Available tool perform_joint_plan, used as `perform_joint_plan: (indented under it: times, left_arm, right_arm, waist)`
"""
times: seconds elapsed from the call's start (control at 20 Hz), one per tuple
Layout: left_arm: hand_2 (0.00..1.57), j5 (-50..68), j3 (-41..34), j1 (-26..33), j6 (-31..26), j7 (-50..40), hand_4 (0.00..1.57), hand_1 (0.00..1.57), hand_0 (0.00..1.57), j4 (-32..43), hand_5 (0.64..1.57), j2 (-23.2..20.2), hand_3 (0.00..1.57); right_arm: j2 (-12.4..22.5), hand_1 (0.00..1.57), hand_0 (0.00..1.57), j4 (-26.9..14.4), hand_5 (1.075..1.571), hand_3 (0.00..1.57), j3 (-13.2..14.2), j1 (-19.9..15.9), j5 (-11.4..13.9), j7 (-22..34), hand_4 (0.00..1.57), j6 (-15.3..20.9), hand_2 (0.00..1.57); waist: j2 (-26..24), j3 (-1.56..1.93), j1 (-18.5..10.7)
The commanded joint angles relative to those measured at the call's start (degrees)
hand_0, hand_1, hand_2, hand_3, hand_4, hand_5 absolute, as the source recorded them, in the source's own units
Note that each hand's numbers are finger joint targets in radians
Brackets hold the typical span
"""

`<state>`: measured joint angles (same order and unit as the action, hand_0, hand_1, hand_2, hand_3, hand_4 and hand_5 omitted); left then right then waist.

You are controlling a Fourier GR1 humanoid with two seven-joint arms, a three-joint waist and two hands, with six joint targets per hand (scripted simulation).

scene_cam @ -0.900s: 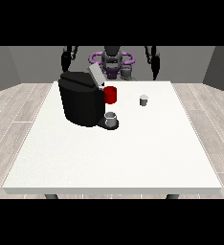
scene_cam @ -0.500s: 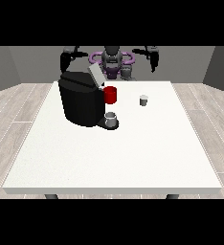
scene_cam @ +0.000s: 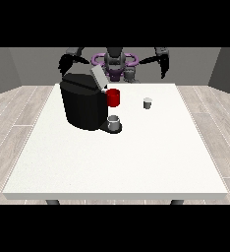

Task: Insert the coffee pod into the coffee machine and close the lid

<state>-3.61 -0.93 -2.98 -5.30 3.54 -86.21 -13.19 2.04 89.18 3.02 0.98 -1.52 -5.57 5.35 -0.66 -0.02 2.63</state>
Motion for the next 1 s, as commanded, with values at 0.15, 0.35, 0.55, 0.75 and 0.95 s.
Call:
perform_joint_plan:
  times: [0.15,0.35,0.55,0.75,0.95]
  left_arm:
    - [0.0,0.6,-4.4,-10.4,-2.8,-3.0,0.0,0.0,0.0,8.2,1.571,-3.9,0.0]
    - [0.0,-1.6,-5.7,-12.6,-1.7,-1.7,0.0,0.0,0.0,17.6,1.571,-3.9,0.0]
    - [0.0,-4.7,-5.1,-17.0,0.3,-1.4,0.0,0.0,0.0,21.9,1.571,-3.7,0.0]
    - [0.0,-7.0,-5.7,-18.6,-0.8,2.4,0.0,0.0,0.0,29.7,1.571,-5.8,0.0]
    - [0.0,-11.9,0.5,-17.4,0.3,-2.8,0.0,0.0,0.0,26.2,1.571,-2.4,0.0]
  right_arm:
    - [-1.4,0.0,0.0,-4.1,1.571,0.0,0.4,-4.4,0.0,-5.9,0.19,0.5,0.0]
    - [0.5,0.0,0.0,1.6,1.571,0.0,-0.7,-6.2,-0.6,1.8,0.23,-0.4,0.0]
    - [-1.4,0.0,0.0,-1.9,1.571,0.0,-1.5,-7.7,-0.4,0.4,0.26,0.5,0.0]
    - [-1.1,0.0,0.0,-0.5,1.571,0.0,-2.8,-7.2,0.8,2.2,0.35,1.3,0.0]
    - [1.9,0.0,0.0,-6.4,1.571,0.0,2.1,-10.4,-0.6,4.6,0.37,1.3,0.0]
  waist:
    - [6.3,0.04,1.2]
    - [6.5,0.01,4.1]
    - [9.2,0.01,4.5]
    - [8.9,0.0,4.9]
    - [6.5,0.04,1.6]
